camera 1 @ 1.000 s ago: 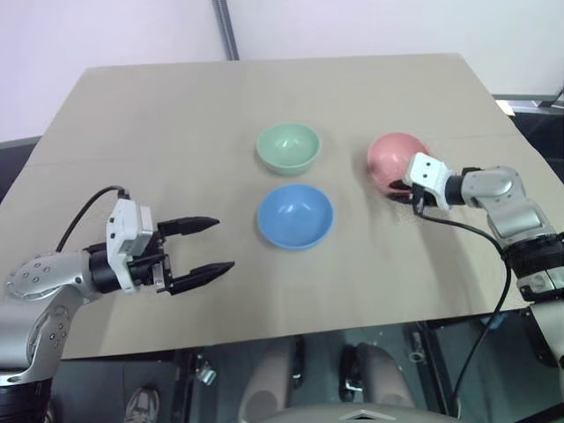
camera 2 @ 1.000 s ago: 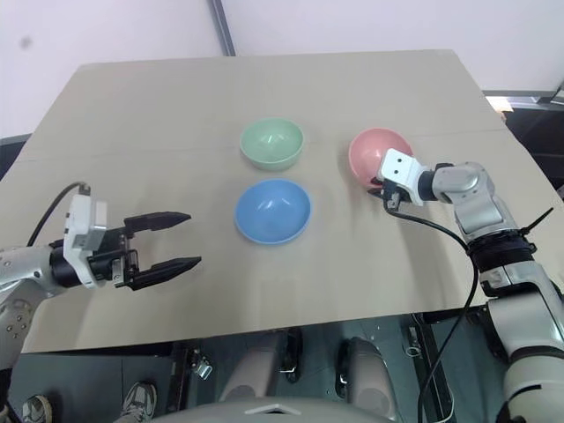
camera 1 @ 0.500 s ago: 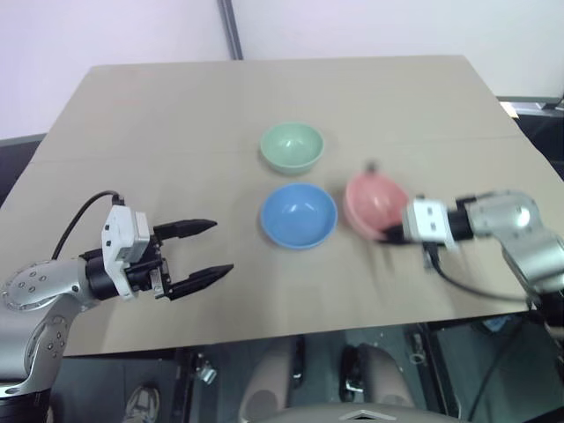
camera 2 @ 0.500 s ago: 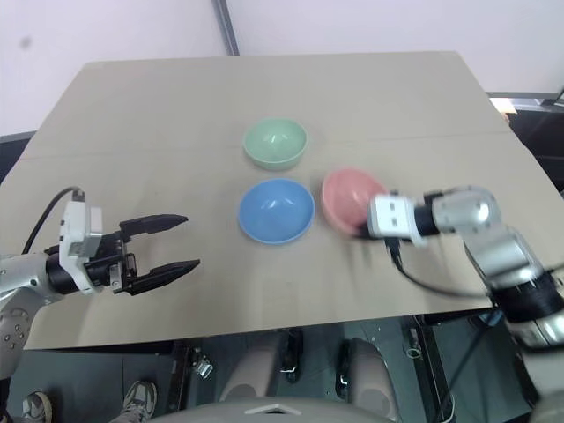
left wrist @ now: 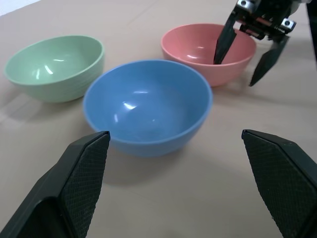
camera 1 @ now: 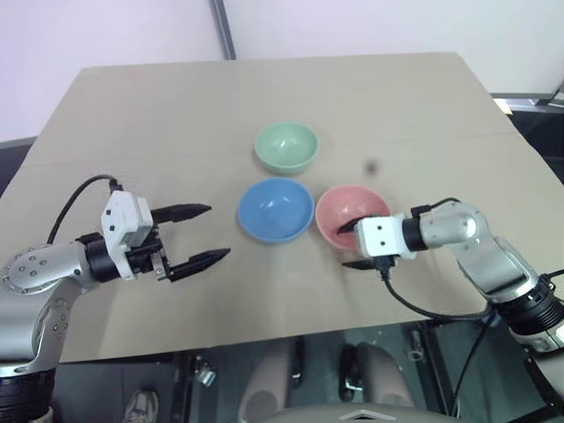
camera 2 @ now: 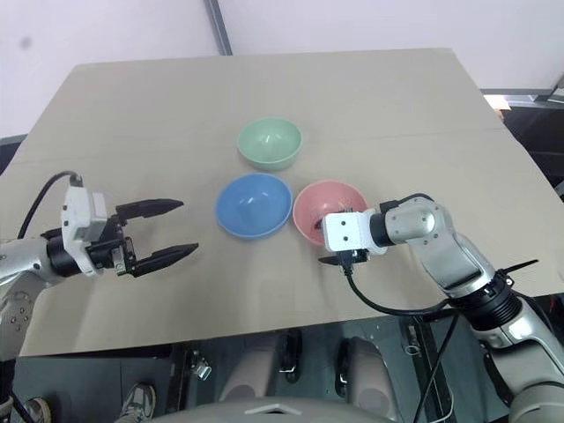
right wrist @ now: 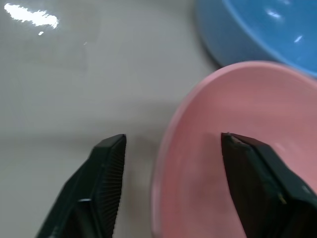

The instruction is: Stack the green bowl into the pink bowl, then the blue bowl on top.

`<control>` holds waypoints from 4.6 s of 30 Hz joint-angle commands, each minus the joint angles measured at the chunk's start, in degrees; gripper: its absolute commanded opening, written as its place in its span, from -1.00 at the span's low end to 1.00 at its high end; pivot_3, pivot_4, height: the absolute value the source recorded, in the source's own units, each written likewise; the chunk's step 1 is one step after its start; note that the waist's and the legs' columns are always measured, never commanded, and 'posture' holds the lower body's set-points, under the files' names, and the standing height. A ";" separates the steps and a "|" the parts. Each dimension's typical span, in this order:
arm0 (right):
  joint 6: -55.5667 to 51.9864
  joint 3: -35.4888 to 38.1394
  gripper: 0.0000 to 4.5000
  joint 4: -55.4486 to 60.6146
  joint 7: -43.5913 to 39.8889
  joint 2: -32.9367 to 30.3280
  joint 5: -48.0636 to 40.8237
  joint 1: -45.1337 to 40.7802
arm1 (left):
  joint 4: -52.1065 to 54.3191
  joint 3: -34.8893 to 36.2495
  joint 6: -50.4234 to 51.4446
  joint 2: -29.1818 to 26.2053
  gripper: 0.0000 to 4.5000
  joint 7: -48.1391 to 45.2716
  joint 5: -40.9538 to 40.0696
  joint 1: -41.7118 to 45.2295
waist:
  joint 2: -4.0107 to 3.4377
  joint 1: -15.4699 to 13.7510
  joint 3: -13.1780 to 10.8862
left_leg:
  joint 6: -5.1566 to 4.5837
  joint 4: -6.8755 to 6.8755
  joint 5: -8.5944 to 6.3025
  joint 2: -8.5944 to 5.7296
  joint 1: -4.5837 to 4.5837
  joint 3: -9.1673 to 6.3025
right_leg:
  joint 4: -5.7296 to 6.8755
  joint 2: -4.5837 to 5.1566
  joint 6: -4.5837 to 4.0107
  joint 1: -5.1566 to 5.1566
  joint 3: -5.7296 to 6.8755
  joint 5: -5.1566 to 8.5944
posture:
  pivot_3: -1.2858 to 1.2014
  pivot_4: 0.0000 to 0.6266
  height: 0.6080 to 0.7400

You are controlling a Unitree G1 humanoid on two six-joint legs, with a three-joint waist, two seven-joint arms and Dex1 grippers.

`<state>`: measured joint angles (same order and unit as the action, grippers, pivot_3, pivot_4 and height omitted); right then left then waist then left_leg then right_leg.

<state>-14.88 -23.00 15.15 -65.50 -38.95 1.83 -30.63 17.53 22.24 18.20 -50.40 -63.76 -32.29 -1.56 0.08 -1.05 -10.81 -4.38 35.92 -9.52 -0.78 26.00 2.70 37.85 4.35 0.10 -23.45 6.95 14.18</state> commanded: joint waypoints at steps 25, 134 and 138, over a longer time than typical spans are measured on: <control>-39.50 26.74 0.37 27.68 28.67 -1.04 -20.62 5.19 | -84.05 -52.20 -60.95 9.71 1.00 17.34 67.92 81.54 | 0.30 -0.96 -0.12 | -0.92 0.88 -0.19 0.01 0.82 0.54 | 0.11 -0.12 0.81 -0.46 -0.16 -0.29 | 0.03 -0.52 1.00; -25.76 43.15 1.00 40.06 28.22 -10.51 -41.12 31.11 | -32.68 -44.19 -47.59 -1.96 -0.94 -18.79 38.71 56.04 | 0.18 -0.27 -0.09 | -1.60 2.16 -0.99 0.07 0.74 0.90 | 0.11 0.12 1.15 -0.13 -0.85 -0.71 | 0.03 -0.52 1.00; -25.16 42.98 1.00 39.90 28.47 -10.50 -40.23 31.28 | -33.99 -44.03 -48.37 0.29 -0.94 -18.98 38.34 61.78 | 0.18 -0.40 -0.09 | -1.70 2.18 -1.04 0.04 0.76 0.92 | 0.09 0.15 1.27 -0.12 -0.86 -0.66 | 0.03 -0.52 1.00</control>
<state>-41.73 19.02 54.60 -37.30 -49.05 -38.99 0.67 -17.02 -23.71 -29.23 -50.68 -82.56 7.57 58.09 0.27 -1.45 -10.90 -6.07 38.10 -10.55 -0.74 26.76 3.63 37.94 4.50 1.36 -23.57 6.08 13.51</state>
